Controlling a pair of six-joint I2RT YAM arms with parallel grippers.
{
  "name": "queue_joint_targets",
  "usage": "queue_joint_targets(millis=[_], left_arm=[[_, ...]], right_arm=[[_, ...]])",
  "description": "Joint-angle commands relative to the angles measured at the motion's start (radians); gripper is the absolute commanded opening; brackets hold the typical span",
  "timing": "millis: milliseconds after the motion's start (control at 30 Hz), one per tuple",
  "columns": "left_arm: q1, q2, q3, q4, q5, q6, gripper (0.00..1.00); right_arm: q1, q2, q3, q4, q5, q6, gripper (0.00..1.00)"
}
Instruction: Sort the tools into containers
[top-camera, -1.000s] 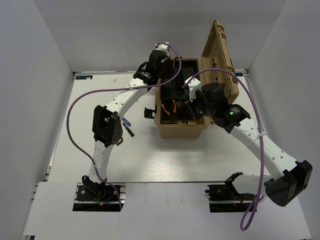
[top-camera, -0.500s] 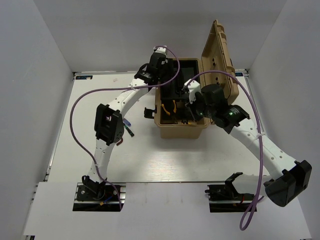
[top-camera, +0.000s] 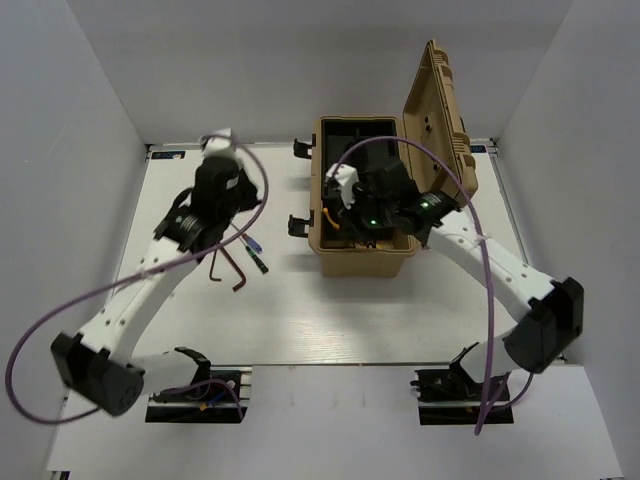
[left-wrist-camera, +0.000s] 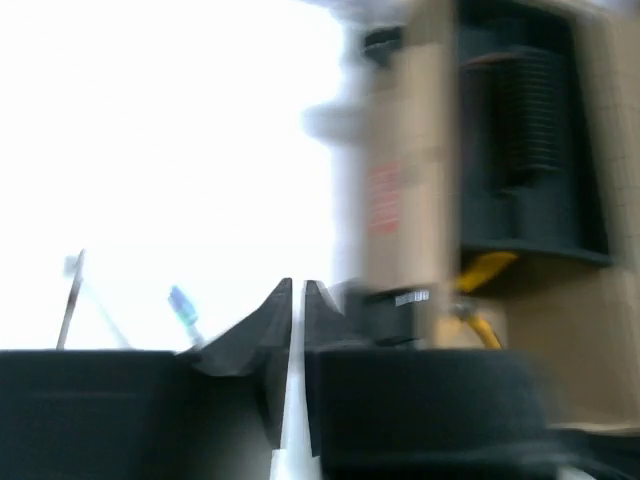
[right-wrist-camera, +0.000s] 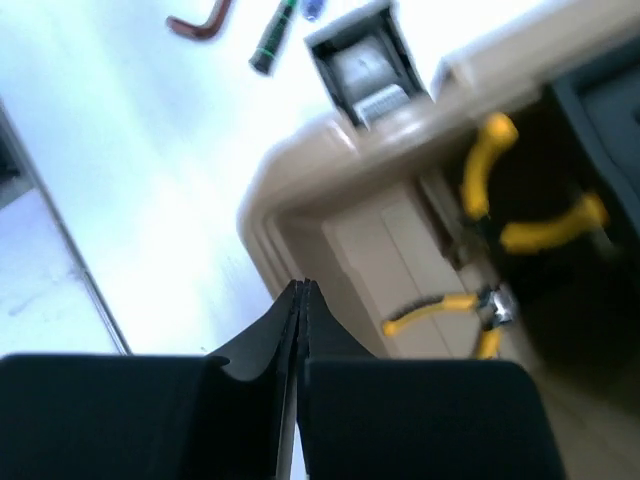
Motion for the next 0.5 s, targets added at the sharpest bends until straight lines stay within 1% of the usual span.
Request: queue_joint_targets(millis=[0,33,67,100,133,167,200,233,267,300,333,367,400,433,467], left_arm=[[0.049,-0.072,-0.213,-0.166,-0.166,-0.138,0.26],[0.069,-0.138,-0.271,-0.197,-0.194,-0.206,0.51],[0.078,-0.169,-0.29,-0.227,-0.25,-0.238,0.6],[0.078,-0.198,-0.303,-0.307,-0.282,-0.281,0.66],[0.088,-0.259,-0.316,-0.348,-0.316,-0.327,0.71],[0.088,-0.292,-0.316,-0.382,-0.367,-0.397,0.72],[0.088,-0.326,-0.326,-0.414,-0.391,-0.431,0.72],[0.088,-0.361,-0.327,-0.478,-0.416,-0.467,0.72],[0.088,-0.399,-0.327,-0.496,-0.448,-0.5,0.73],[0.088,-0.479,-0.339,-0.51,-0.461,-0.513,0.73],[0.088,-0.519,-0.339,-0.542,-0.474,-0.531,0.73],[0.088,-0.562,-0.351,-0.553,-0.5,-0.545,0.73],[0.088,-0.644,-0.366,-0.553,-0.513,-0.545,0.7],[0.088,-0.688,-0.366,-0.565,-0.543,-0.556,0.64],[0.088,-0.73,-0.382,-0.574,-0.556,-0.556,0.48]], right_arm=[[0.065,0.068,0.166,-0.027,-0.028,-0.02,0.0],[0.105,0.135,0.189,-0.03,-0.02,-0.012,0.1],[0.118,0.157,0.214,-0.039,-0.008,-0.002,0.19],[0.133,0.215,0.298,-0.048,0.001,0.012,0.26],[0.163,0.278,0.329,-0.063,0.003,0.032,0.3],[0.173,0.307,0.36,-0.08,0.004,0.043,0.35],[0.182,0.382,0.46,-0.088,0.003,0.056,0.36],[0.202,0.416,0.493,-0.094,0.006,0.098,0.37],[0.217,0.516,0.562,-0.113,0.001,0.109,0.39],[0.231,0.554,0.599,-0.117,0.003,0.122,0.39],[0.239,0.586,0.695,-0.12,0.01,0.154,0.39],[0.251,0.675,0.723,-0.122,0.023,0.185,0.39],[0.257,0.701,0.752,-0.12,0.035,0.199,0.4],[0.265,0.727,0.822,-0.119,0.046,0.233,0.4],[0.276,0.793,0.841,-0.104,0.064,0.263,0.4]])
